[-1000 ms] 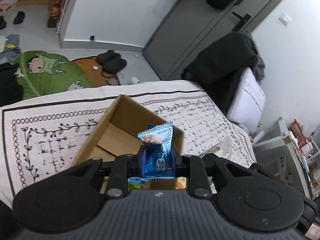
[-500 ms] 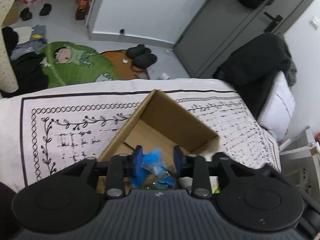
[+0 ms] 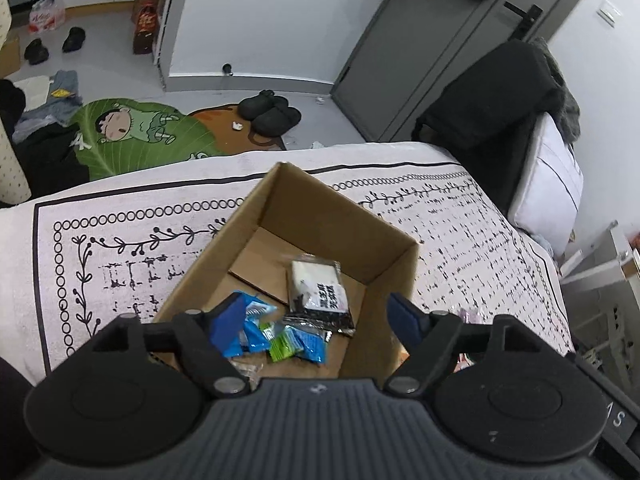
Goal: Organize snacks
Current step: 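Carry both snacks over the box and open both tools to drop them, then move both open tools back toward the remaining snacks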
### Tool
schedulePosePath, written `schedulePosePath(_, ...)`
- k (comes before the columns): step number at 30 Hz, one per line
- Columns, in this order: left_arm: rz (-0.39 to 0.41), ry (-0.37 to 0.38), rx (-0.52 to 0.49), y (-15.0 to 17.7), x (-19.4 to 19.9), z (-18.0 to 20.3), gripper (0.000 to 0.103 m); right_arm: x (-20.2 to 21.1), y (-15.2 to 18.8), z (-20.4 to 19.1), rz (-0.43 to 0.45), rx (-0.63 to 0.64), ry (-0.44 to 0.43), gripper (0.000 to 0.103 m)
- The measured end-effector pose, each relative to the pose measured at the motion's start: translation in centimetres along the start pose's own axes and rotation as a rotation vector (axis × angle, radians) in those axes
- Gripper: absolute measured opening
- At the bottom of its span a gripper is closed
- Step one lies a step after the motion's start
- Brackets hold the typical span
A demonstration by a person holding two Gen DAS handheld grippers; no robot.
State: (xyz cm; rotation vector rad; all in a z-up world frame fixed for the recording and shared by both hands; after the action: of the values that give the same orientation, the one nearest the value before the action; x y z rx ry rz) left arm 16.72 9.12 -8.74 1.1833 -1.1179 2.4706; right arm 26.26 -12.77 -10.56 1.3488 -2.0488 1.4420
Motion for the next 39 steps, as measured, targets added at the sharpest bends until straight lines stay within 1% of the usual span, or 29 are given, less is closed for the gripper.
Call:
schedulePosePath(1, 0.002, 0.003, -0.005, 0.1, 0.1, 0.2, 0.078, 0.5, 0.0, 0.3, 0.009, 0.003, 0.015, 0.088)
schedulePosePath(5, 0.013, 0.012, -0.042, 0.7, 0.7, 1.1, 0.079, 2.3, 0.0, 1.2, 0.038, 0.011, 0.050, 0.096)
schedulePosePath(9, 0.027, 0.033, -0.081, 1.0, 1.5, 1.9, 0.079, 3.9, -0.1, 2.1, 0.058, 0.007, 0.078, 0.096)
schedulePosePath(12, 0.020, 0.051, -0.109, 1.5, 1.8, 2.6, 0.079, 4.9, 0.1, 2.7, 0.067, 0.009, 0.093, 0.096)
schedulePosePath(19, -0.036, 0.099, -0.165, 2.8, 2.3, 4.3, 0.080, 7.0, 0.3, 4.1, 0.059, 0.043, 0.135, 0.096)
schedulePosePath(24, -0.067, 0.130, -0.234, 4.2, 2.3, 5.8, 0.080, 8.6, 0.4, 5.5, 0.086, 0.042, 0.168, 0.096)
schedulePosePath(27, -0.097, 0.141, -0.260, 4.9, 2.1, 6.4, 0.080, 9.0, 0.4, 6.4, 0.090, 0.041, 0.190, 0.096)
schedulePosePath(30, -0.107, 0.146, -0.290, 5.6, 2.2, 7.0, 0.080, 9.2, 0.4, 7.2, 0.086, 0.037, 0.195, 0.097)
schedulePosePath(33, -0.120, 0.155, -0.304, 6.0, 2.1, 7.6, 0.080, 9.4, 0.6, 7.8, 0.085, 0.041, 0.197, 0.103)
schedulePosePath(39, -0.138, 0.155, -0.352, 7.2, 1.8, 8.7, 0.080, 9.3, 1.2, 9.1, 0.086, 0.067, 0.202, 0.103)
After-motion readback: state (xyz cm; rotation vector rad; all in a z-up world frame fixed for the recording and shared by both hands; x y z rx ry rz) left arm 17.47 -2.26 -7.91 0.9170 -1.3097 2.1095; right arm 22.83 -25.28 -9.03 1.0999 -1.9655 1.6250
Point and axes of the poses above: each gripper's, at about its wrist camera, not at the fingertips, and x roughly against the way its jaws point, z to its right, y to its underside, the point moved 1 cm from there along -x, roughly the way its jaws point
